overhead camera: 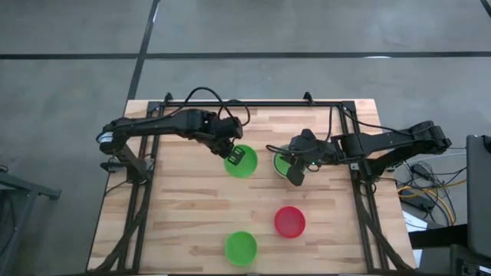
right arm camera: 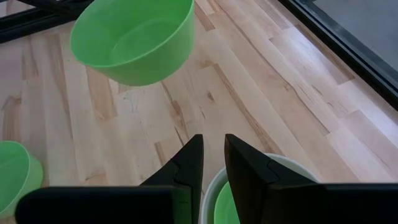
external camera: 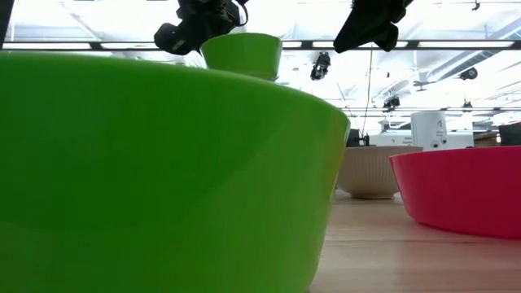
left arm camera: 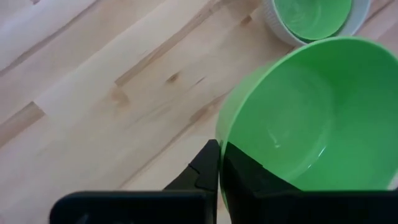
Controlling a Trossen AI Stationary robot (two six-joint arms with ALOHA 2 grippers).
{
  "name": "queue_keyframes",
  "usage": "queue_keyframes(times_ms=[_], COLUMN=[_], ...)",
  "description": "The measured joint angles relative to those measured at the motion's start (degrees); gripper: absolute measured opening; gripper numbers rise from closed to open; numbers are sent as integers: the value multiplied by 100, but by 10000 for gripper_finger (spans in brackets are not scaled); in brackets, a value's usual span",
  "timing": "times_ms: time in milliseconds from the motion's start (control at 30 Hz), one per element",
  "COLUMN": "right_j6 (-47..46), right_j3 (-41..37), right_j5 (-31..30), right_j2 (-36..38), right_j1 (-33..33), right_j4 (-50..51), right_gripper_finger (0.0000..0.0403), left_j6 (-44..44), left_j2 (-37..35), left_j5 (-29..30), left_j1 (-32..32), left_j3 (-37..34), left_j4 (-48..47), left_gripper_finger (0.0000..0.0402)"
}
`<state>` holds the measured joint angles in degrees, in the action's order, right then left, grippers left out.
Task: Nest bowls inside each other
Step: Stack the left green bowl on the green bowl
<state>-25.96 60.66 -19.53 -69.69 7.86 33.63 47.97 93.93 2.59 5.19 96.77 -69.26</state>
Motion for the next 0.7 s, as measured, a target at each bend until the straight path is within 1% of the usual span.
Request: queue_keyframes(times_ms=[233,567,700], right_j6=[0,0,0], right_j3=[0,0,0], right_j5=[0,0,0], right_j2=[0,0,0], right_j1=[0,0,0], right_j4=[-2,-2,0], right_gripper_finger=[63,63,63], left_j6=[317,459,472], left_j2=[26,37,102], left_j5=[55,167,170], left_j1=[0,-2,2], left_j3=[-4,-59,-220], left_j4=[-302,-282,-329], left_gripper_finger=[8,7,7])
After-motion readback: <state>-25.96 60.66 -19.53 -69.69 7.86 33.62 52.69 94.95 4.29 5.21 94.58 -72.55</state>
